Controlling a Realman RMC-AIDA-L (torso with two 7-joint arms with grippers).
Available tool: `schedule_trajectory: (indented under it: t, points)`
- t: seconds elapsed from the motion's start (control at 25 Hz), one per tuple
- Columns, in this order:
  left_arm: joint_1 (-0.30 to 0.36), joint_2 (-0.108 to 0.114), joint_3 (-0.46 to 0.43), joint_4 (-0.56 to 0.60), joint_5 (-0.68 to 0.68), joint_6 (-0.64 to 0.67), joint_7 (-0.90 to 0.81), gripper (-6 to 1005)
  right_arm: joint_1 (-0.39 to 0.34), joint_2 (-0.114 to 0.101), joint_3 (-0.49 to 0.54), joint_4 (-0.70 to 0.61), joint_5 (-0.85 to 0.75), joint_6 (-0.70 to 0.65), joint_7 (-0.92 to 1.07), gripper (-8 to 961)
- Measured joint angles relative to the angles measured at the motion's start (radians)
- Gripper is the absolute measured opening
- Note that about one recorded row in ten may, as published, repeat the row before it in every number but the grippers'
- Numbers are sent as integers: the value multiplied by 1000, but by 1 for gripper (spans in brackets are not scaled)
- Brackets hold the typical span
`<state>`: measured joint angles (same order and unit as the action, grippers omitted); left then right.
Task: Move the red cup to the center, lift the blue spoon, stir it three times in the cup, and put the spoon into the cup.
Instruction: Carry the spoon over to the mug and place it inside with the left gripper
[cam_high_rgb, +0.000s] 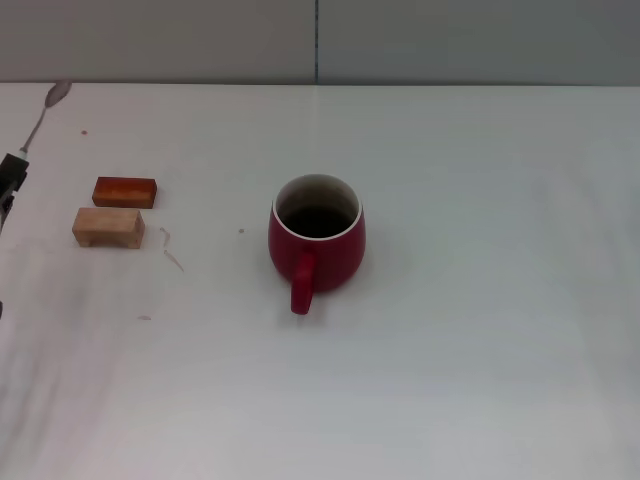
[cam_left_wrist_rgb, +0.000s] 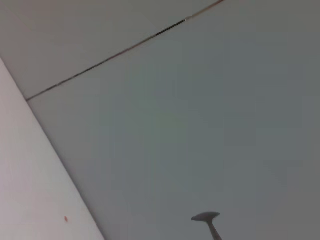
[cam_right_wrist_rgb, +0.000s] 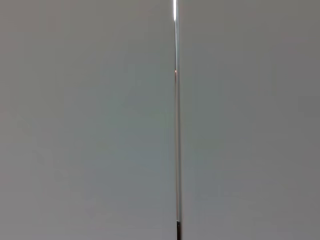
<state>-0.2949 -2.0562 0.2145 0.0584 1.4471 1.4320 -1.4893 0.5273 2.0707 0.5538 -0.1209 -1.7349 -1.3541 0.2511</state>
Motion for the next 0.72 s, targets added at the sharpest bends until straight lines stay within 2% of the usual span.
schedule_trajectory:
  t: [0.28, 0.36, 0.56, 0.72]
  points:
    - [-4, 7, 57, 110, 7, 121, -192, 167, 0, 1, 0, 36, 0, 1, -82, 647]
    - [-8, 15, 74, 141, 8, 179, -255, 166, 0, 1, 0, 45, 4, 1, -95, 647]
    - [-15, 33, 76, 172, 9, 272, -313, 166, -2, 1, 5, 46, 6, 1, -96, 647]
    - [-23, 36, 77, 204, 9, 323, -339, 166, -3, 2, 9, 48, 7, 1, -96, 646]
